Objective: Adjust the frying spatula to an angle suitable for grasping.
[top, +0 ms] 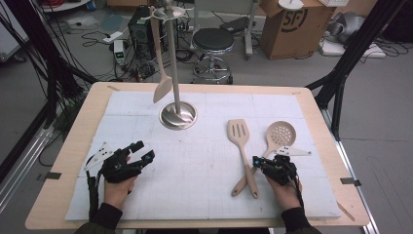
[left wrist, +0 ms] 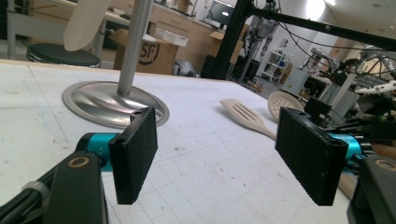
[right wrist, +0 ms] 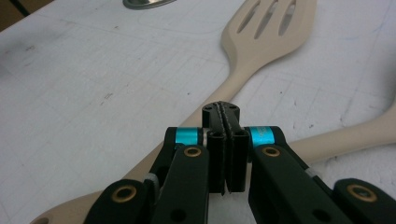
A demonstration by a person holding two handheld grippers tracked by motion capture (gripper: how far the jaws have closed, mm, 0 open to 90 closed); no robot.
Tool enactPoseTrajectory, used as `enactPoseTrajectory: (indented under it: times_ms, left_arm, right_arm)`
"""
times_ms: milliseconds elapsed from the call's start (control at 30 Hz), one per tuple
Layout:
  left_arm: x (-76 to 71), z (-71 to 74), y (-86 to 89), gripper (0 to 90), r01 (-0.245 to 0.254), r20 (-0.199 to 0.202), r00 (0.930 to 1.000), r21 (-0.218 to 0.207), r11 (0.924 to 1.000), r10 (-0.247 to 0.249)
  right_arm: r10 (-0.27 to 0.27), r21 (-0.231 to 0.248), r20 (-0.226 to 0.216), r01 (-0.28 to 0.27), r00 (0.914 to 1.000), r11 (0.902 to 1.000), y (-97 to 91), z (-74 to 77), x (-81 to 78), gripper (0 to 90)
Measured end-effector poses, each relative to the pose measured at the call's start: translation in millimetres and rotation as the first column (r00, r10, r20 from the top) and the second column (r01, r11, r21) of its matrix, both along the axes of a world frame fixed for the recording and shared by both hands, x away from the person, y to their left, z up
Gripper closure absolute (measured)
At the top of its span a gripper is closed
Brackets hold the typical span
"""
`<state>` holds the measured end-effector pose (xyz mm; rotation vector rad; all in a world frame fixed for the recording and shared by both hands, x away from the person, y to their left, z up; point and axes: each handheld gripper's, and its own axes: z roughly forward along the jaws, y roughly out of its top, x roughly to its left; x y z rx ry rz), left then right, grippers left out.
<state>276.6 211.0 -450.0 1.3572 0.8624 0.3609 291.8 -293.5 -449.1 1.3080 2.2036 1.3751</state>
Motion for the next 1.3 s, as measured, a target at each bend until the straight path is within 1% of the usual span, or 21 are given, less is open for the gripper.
enactPoseTrajectory:
  times_ms: [33, 133, 233, 267, 300, 367, 500, 600, 767, 867, 967, 1067, 1300]
  left_arm:
    - [0.2, 0.6, 0.9, 31.0, -0.004, 0.004, 1.0, 0.002, 1.0, 0.004]
    - [-0.2, 1.9, 3.6, 31.1, -0.011, 0.006, 0.9999, -0.016, 0.9998, 0.011]
    - [-1.1, 1.4, 4.8, 31.1, -0.015, 0.003, 0.9999, -0.009, 0.9998, 0.015]
    - [-1.5, 1.0, 5.0, 31.1, -0.017, -0.001, 0.9999, -0.008, 0.9998, 0.017]
    - [-1.7, 0.7, 5.6, 31.1, -0.017, -0.001, 0.9999, -0.006, 0.9998, 0.017]
    - [-2.5, 0.4, 6.4, 31.2, -0.02, -0.004, 0.9998, -0.004, 0.9998, 0.02]
    - [-3.7, -0.4, 6.8, 31.3, -0.021, -0.009, 0.9997, 0.0, 0.9998, 0.021]
    - [-4.6, -0.3, 6.6, 31.4, -0.022, -0.006, 0.9997, 0.008, 0.9997, 0.022]
    - [-5.8, -0.2, 7.3, 31.5, -0.024, -0.01, 0.9997, 0.004, 0.9997, 0.024]
    - [-5.6, -0.6, 7.3, 31.5, -0.021, -0.01, 0.9997, 0.007, 0.9998, 0.021]
    - [-5.8, -0.6, 6.1, 31.6, -0.019, -0.01, 0.9998, 0.003, 0.9998, 0.019]
    - [-5.7, -0.5, 6.6, 31.6, -0.02, -0.009, 0.9998, 0.004, 0.9998, 0.02]
    - [-5.3, -0.5, 7.0, 31.7, -0.02, -0.009, 0.9998, 0.001, 0.9998, 0.02]
  right_arm:
    - [0.003, 0.002, -0.003, -0.003, 1.0, 1.0, -0.8, -0.6, 0.2, 89.4]
    - [0.018, 0.008, -0.03, -0.018, 0.9994, 0.9998, 0.5, -2.4, 1.3, 89.4]
    - [0.037, -0.003, -0.062, -0.038, 0.9973, 0.9993, 5.9, -5.0, 3.6, 89.4]
    - [0.043, -0.019, -0.062, -0.044, 0.9971, 0.9988, 8.0, -5.2, 4.4, 89.4]
    - [0.045, -0.02, -0.066, -0.046, 0.9968, 0.9987, 9.9, -5.2, 4.8, 89.4]
    - [0.048, -0.011, -0.073, -0.049, 0.9962, 0.9988, 13.1, -5.1, 6.2, 89.4]
    - [0.059, -0.01, -0.083, -0.06, 0.9948, 0.9982, 17.6, -5.5, 9.1, 89.4]
    - [0.068, -0.005, -0.097, -0.069, 0.993, 0.9976, 19.5, -5.4, 10.7, 89.4]
    - [0.081, -0.023, -0.106, -0.084, 0.9911, 0.9962, 27.5, -4.3, 13.1, 89.4]
    - [0.094, -0.019, -0.125, -0.097, 0.9877, 0.9951, 33.9, -4.7, 16.3, 89.4]
    - [0.112, -0.038, -0.143, -0.118, 0.9834, 0.9923, 42.0, -5.9, 18.7, 89.4]
    - [0.113, -0.071, -0.133, -0.123, 0.9847, 0.9898, 47.6, -4.0, 18.9, 89.4]
    - [0.106, -0.073, -0.148, -0.117, 0.9833, 0.9904, 50.2, -2.7, 20.0, 89.5]
